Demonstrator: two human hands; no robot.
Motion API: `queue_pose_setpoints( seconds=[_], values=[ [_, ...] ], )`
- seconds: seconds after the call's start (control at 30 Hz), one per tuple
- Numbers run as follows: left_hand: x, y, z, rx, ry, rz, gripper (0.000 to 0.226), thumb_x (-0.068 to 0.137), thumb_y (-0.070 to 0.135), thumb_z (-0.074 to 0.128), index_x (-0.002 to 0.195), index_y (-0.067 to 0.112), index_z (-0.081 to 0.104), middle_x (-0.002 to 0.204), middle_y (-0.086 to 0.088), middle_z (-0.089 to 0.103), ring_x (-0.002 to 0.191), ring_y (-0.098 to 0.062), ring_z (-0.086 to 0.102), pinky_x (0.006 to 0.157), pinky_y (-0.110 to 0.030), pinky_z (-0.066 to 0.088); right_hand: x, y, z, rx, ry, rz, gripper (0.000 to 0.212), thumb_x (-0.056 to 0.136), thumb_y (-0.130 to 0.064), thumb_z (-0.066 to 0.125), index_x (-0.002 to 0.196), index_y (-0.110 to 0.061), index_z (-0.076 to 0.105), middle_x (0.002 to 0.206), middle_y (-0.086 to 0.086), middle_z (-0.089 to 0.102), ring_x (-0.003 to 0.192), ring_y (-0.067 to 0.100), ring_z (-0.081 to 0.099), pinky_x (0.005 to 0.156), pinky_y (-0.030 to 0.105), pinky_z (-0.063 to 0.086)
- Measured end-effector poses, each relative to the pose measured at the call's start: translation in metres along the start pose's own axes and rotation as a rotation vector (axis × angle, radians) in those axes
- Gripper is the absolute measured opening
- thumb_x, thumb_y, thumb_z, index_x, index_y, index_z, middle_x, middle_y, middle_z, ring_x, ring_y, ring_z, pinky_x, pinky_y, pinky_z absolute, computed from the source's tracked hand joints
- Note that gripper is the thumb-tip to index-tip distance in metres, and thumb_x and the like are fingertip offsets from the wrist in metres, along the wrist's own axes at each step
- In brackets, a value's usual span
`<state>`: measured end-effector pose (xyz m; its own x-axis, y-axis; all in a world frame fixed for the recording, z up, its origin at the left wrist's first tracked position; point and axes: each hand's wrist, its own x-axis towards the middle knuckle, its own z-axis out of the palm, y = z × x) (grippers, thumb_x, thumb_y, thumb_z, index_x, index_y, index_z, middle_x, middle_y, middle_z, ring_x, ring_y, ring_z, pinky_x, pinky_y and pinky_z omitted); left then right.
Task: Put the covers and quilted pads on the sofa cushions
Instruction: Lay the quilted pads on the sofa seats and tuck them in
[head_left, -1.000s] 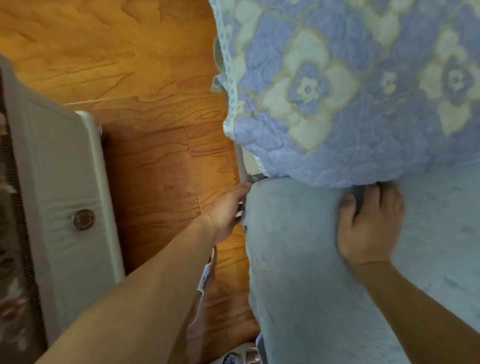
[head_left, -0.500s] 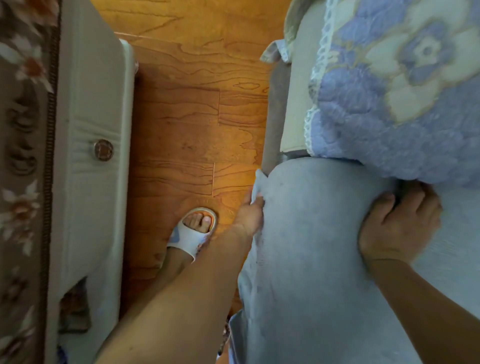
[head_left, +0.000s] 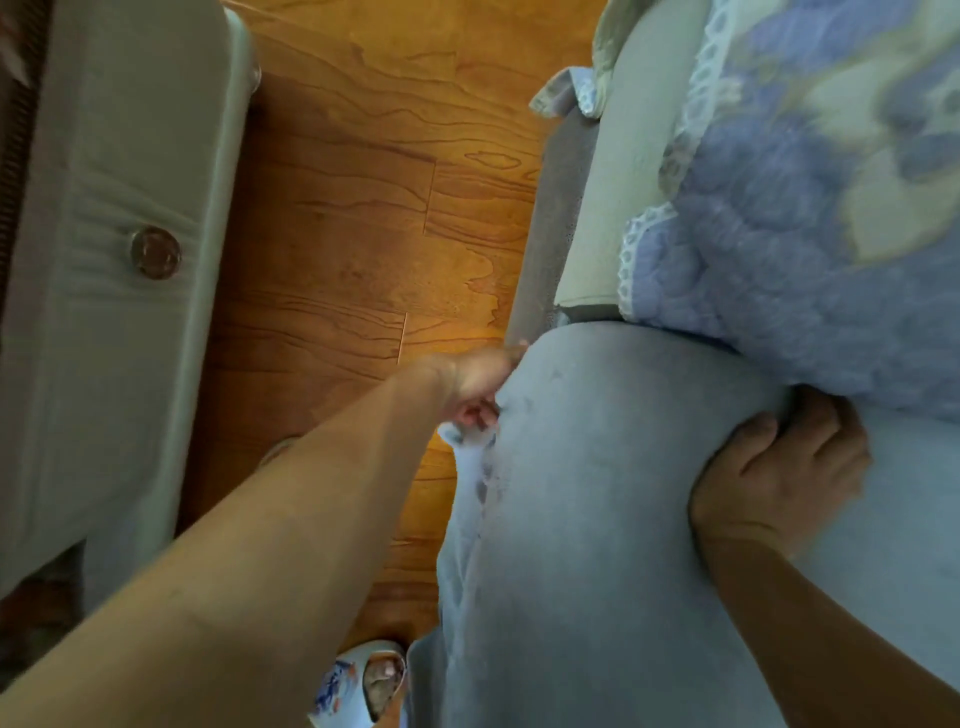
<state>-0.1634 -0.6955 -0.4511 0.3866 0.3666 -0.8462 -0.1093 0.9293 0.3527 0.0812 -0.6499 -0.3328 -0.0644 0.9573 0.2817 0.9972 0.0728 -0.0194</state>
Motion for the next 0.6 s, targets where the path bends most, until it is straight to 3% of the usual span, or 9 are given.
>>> queue_pose_setpoints(
  seconds=[0.07, 0.13, 0.23, 0.37, 0.53, 0.6],
  values=[
    [-0.003, 0.006, 0.002, -0.058, -0.035, 0.017, 0.037, 0.094, 0.048, 0.045, 0.097, 0.017, 0.066, 0.089, -0.003, 0.071, 0.073, -0.022, 0.065, 0.071, -0.027, 0.045, -0.001, -0.001, 0.000, -0.015, -0.008, -0.003, 0.048, 0.102, -0.031, 0.034, 0.131, 0.004, 0.047, 0.137, 0.030, 0.047, 0.119, 0.045, 0.047, 0.102, 0.050, 0.033],
    [-0.003, 0.008, 0.002, -0.234, -0.089, 0.004, 0.023, 0.096, 0.025, 0.048, 0.095, 0.013, 0.067, 0.081, -0.002, 0.073, 0.068, -0.016, 0.069, 0.065, -0.024, 0.050, -0.001, -0.001, 0.002, -0.034, -0.009, -0.002, 0.047, 0.102, -0.032, 0.032, 0.127, 0.005, 0.048, 0.135, 0.032, 0.048, 0.117, 0.047, 0.047, 0.101, 0.050, 0.033],
    [0.004, 0.007, 0.008, -0.419, -0.067, -0.022, 0.026, 0.097, 0.003, 0.040, 0.098, 0.004, 0.066, 0.084, -0.008, 0.070, 0.069, -0.018, 0.068, 0.062, -0.025, 0.056, 0.000, -0.002, 0.001, -0.062, -0.016, 0.008, 0.044, 0.101, -0.029, 0.034, 0.122, 0.008, 0.048, 0.132, 0.034, 0.048, 0.116, 0.048, 0.047, 0.100, 0.051, 0.032],
    [-0.002, 0.021, 0.008, -0.395, 0.031, 0.001, 0.025, 0.105, 0.009, 0.042, 0.104, 0.003, 0.067, 0.079, -0.006, 0.072, 0.057, -0.013, 0.069, 0.045, -0.021, 0.051, -0.001, -0.005, -0.001, -0.067, -0.050, 0.039, 0.043, 0.100, -0.030, 0.034, 0.118, 0.007, 0.048, 0.127, 0.034, 0.050, 0.113, 0.048, 0.047, 0.097, 0.052, 0.033],
    [-0.002, 0.048, -0.038, -0.412, 0.425, 0.071, 0.036, 0.105, 0.026, 0.047, 0.123, -0.001, 0.063, 0.108, -0.013, 0.072, 0.091, -0.022, 0.070, 0.078, -0.032, 0.057, 0.001, -0.006, -0.003, -0.073, -0.030, 0.005, 0.035, 0.099, -0.026, 0.037, 0.118, 0.002, 0.043, 0.125, 0.035, 0.050, 0.110, 0.047, 0.047, 0.096, 0.053, 0.036],
    [-0.010, 0.058, -0.045, -0.395, 0.347, 0.047, 0.038, 0.103, 0.036, 0.051, 0.114, 0.004, 0.067, 0.095, -0.010, 0.076, 0.084, -0.022, 0.073, 0.078, -0.032, 0.056, 0.001, -0.008, -0.003, -0.063, -0.021, -0.006, 0.033, 0.099, -0.026, 0.037, 0.118, 0.000, 0.041, 0.125, 0.035, 0.050, 0.109, 0.046, 0.045, 0.094, 0.053, 0.036]
  ],
)
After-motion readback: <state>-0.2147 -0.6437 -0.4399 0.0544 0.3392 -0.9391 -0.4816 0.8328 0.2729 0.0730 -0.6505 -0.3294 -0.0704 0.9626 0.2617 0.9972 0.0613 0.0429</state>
